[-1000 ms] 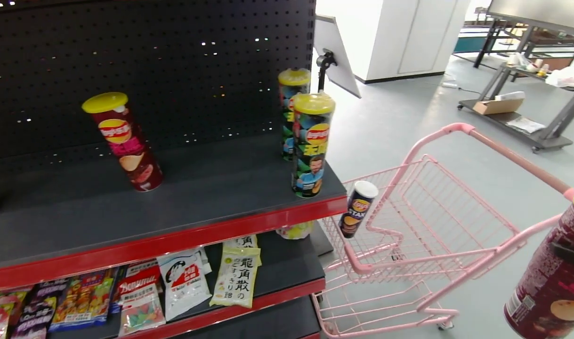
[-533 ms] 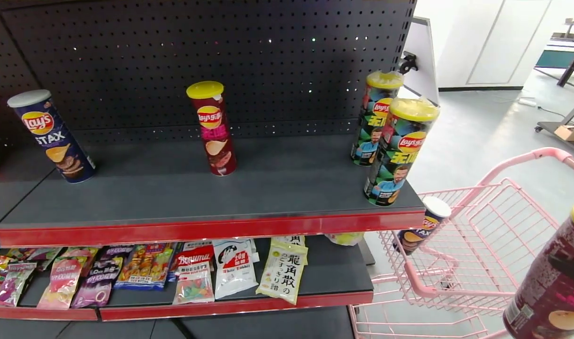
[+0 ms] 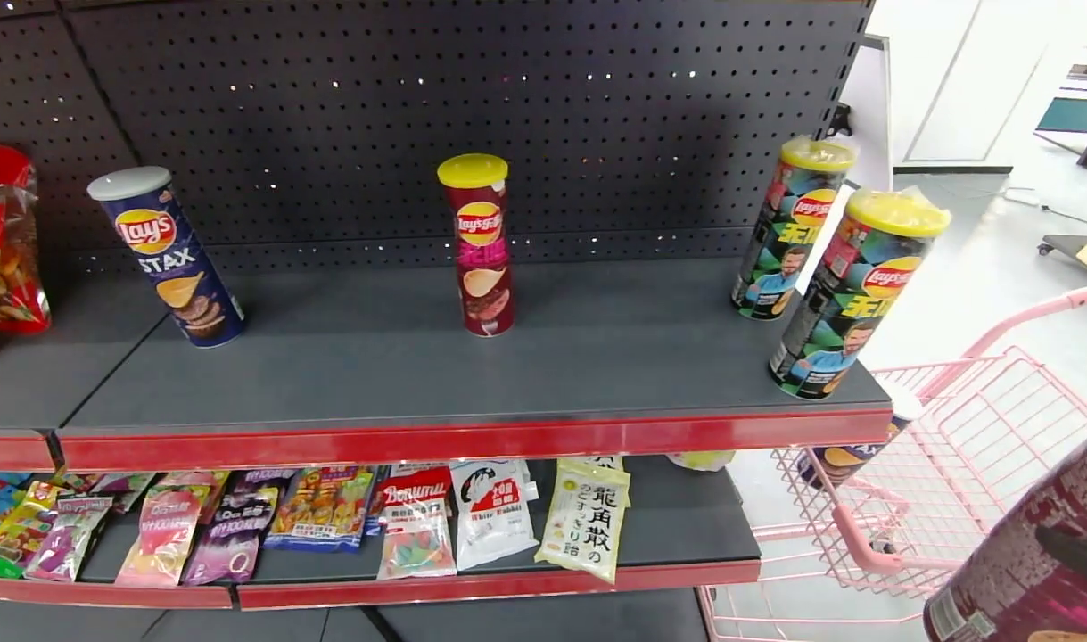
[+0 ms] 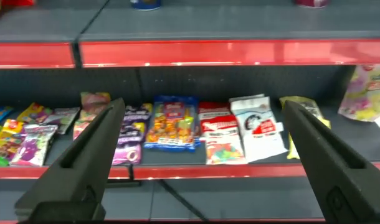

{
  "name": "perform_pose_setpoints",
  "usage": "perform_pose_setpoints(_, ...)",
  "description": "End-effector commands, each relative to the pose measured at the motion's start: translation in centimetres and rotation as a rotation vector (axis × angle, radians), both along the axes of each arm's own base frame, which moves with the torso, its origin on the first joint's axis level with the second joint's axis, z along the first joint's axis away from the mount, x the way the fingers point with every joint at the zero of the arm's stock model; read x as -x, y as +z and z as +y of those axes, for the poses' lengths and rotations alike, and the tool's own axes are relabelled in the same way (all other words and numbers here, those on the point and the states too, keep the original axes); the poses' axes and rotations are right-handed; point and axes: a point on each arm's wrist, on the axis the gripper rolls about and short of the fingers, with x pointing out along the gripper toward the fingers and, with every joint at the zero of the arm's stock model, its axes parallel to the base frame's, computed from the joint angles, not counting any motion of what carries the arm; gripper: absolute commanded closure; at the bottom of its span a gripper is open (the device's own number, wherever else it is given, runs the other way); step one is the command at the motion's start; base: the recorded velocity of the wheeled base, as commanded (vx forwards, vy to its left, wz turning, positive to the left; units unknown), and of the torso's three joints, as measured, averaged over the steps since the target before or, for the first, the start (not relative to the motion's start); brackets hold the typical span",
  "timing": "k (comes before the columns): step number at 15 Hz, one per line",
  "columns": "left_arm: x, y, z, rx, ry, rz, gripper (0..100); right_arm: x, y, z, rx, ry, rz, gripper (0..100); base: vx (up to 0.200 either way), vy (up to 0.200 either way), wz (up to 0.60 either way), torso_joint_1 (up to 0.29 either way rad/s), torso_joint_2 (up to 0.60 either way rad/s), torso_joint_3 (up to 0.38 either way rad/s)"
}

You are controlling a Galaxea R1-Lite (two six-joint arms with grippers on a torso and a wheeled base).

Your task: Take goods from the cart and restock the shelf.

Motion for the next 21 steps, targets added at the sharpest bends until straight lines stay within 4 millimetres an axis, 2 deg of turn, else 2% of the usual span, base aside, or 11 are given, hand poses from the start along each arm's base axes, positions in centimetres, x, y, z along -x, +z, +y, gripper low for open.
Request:
perform_pose_setpoints(1, 0.0, 0.0, 0.0, 0.0, 0.0, 0.001, 0, 0.5, 0.0, 0.0, -0.003, 0.015, -0.018, 100, 0.0, 0.2, 0.0, 0.002, 0.01, 0.007)
perform_pose_setpoints(9, 0.0, 0.0, 0.0, 0.0, 0.0, 0.001, 0, 1.0, -0.1, 0.7, -0.03, 0.172, -0.016, 100, 0.0, 0.2, 0.0, 0.003, 0.0, 0.001)
perform_pose_setpoints(13, 0.0, 0.0, 0.0, 0.0, 0.0, 0.001, 0, 1.5, -0.1, 0.7, -0.042, 0.184, -0.029, 100, 0.0, 0.0, 0.0, 0.0, 0.0, 0.0)
perform_pose_setpoints(19, 0.0, 0.0, 0.0, 0.0, 0.0, 0.001, 0, 1.5, 0.0, 0.9, -0.047, 0.252, -0.025, 100, 0.2, 0.0, 0.0, -0.001, 0.0, 0.001)
perform_pose_setpoints(21, 0.0, 0.0, 0.0, 0.0, 0.0, 0.001, 0, 1.5, -0.1, 0.9, -0.045, 0.252, -0.019, 100, 0.0, 0.0, 0.0, 0.0, 0.0, 0.0)
